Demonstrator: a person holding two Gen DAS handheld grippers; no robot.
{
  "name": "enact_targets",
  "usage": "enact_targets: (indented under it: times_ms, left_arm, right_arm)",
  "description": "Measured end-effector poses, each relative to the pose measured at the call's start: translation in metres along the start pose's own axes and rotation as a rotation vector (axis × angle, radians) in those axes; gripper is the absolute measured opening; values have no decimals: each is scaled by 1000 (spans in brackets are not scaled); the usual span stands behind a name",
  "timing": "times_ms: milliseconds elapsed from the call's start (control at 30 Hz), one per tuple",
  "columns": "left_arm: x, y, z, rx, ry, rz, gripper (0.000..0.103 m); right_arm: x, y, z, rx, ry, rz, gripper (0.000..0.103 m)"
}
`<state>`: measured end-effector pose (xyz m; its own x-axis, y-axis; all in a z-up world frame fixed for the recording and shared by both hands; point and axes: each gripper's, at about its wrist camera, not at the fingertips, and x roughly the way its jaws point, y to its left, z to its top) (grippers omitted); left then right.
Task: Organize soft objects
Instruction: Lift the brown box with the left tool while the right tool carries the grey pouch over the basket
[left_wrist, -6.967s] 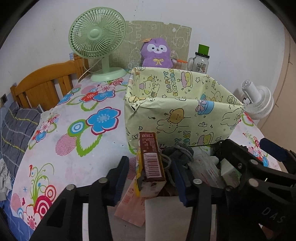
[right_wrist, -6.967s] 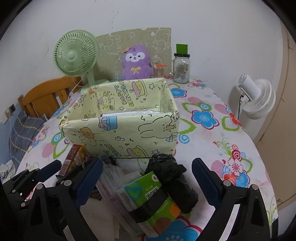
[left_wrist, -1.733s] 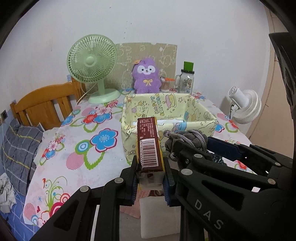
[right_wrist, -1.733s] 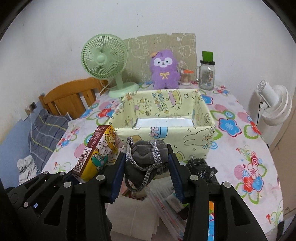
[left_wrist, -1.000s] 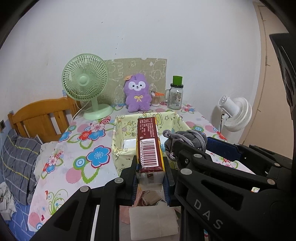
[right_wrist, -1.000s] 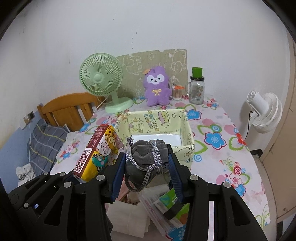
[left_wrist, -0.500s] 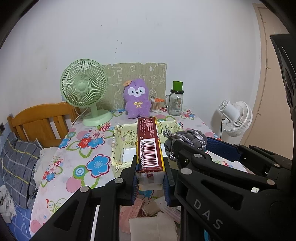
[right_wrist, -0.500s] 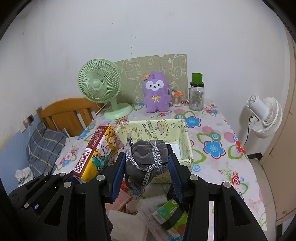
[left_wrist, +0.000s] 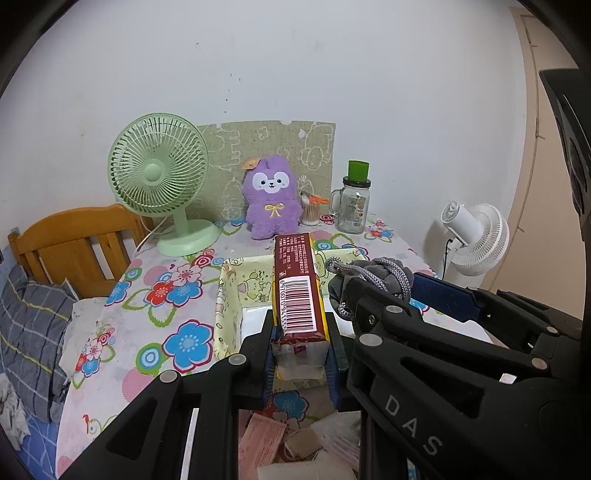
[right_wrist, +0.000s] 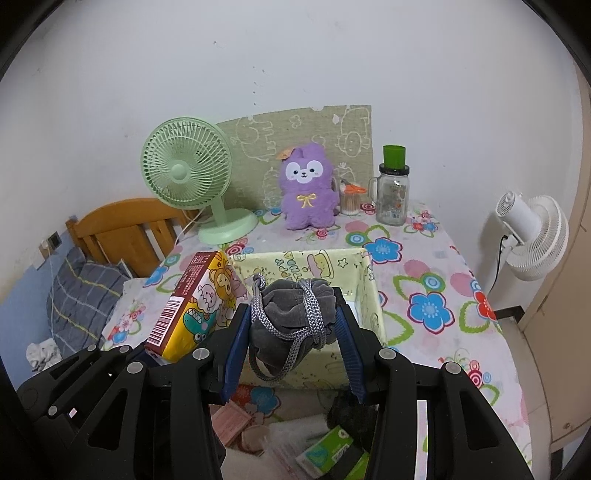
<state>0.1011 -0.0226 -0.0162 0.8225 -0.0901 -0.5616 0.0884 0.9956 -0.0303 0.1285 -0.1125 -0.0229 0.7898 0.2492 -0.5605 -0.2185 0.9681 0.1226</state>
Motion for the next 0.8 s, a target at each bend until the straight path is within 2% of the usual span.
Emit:
enact_targets:
  times_ms: [800]
  left_arm:
    - [68,17,15,-28,41,3,21]
  right_arm:
    - [74,-11,19,15,37,-16,49]
